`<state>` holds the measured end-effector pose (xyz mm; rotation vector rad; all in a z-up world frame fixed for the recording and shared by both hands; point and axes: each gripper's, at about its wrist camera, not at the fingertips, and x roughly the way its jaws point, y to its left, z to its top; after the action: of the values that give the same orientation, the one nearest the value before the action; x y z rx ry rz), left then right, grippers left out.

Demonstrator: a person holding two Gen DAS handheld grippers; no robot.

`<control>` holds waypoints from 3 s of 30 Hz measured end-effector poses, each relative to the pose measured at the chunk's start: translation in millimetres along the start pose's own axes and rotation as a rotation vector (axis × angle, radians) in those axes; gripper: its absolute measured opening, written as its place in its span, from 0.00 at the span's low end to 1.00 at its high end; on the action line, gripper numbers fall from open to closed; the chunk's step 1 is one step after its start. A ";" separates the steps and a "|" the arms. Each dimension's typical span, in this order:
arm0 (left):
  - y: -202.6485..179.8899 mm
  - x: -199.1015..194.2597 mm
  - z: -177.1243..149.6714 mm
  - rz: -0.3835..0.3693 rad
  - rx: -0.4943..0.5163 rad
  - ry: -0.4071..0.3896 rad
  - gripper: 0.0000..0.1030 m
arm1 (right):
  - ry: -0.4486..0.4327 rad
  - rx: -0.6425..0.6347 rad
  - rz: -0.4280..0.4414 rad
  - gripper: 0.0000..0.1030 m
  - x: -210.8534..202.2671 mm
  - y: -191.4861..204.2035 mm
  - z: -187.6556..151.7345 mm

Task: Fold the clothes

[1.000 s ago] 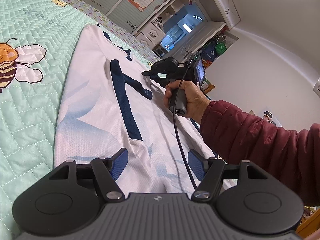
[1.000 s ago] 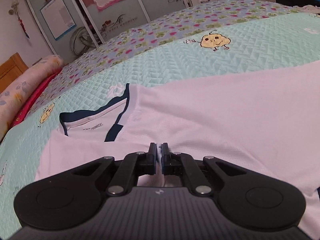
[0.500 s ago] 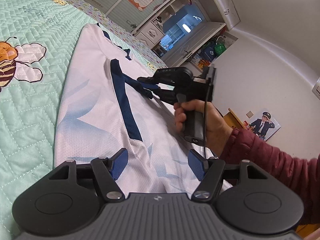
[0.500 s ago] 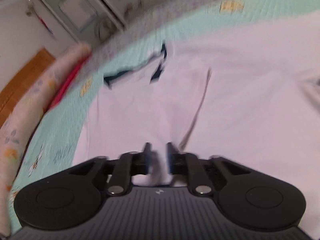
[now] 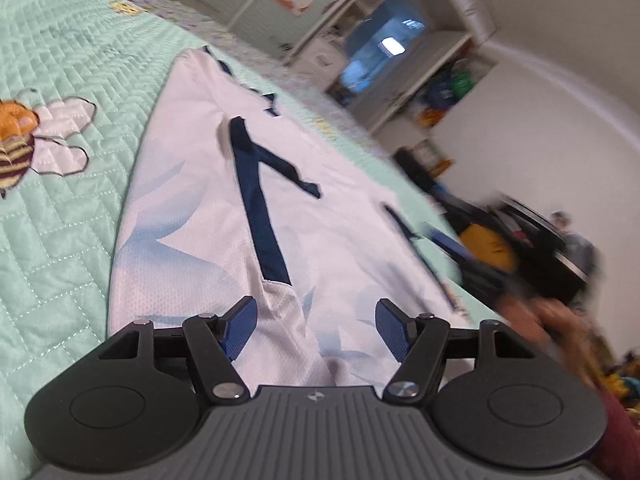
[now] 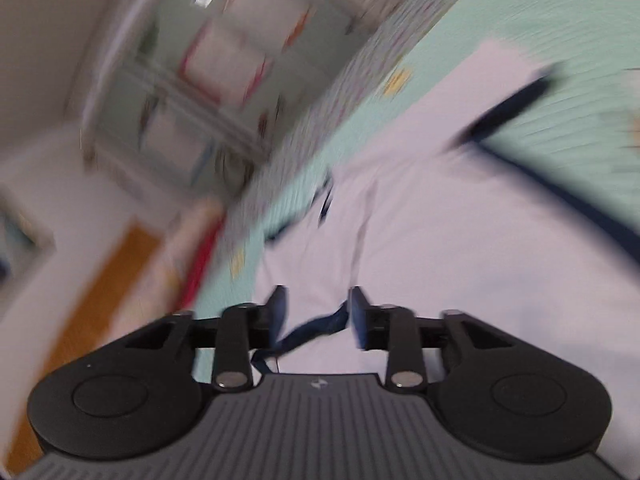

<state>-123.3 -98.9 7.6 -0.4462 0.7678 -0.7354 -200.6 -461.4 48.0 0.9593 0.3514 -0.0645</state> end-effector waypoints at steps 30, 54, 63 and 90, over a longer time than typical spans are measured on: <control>-291.2 316.6 13.3 0.240 1.146 0.218 0.69 | -0.381 0.073 -0.194 0.60 -98.4 -86.4 -28.4; -312.3 383.7 -32.9 0.431 1.423 0.102 0.72 | -0.364 0.060 -0.201 0.60 -87.3 -99.8 -24.9; -324.8 398.6 43.7 0.274 0.955 0.174 0.74 | -0.370 0.048 -0.193 0.62 -85.0 -101.6 -25.5; -341.3 511.5 39.1 0.771 1.197 0.198 0.52 | -0.360 0.062 -0.140 0.63 -85.2 -105.4 -27.1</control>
<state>12.6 -699.9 3.5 0.9751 0.4937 -0.3889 -309.9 -508.8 -22.0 0.9624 0.0832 -0.3727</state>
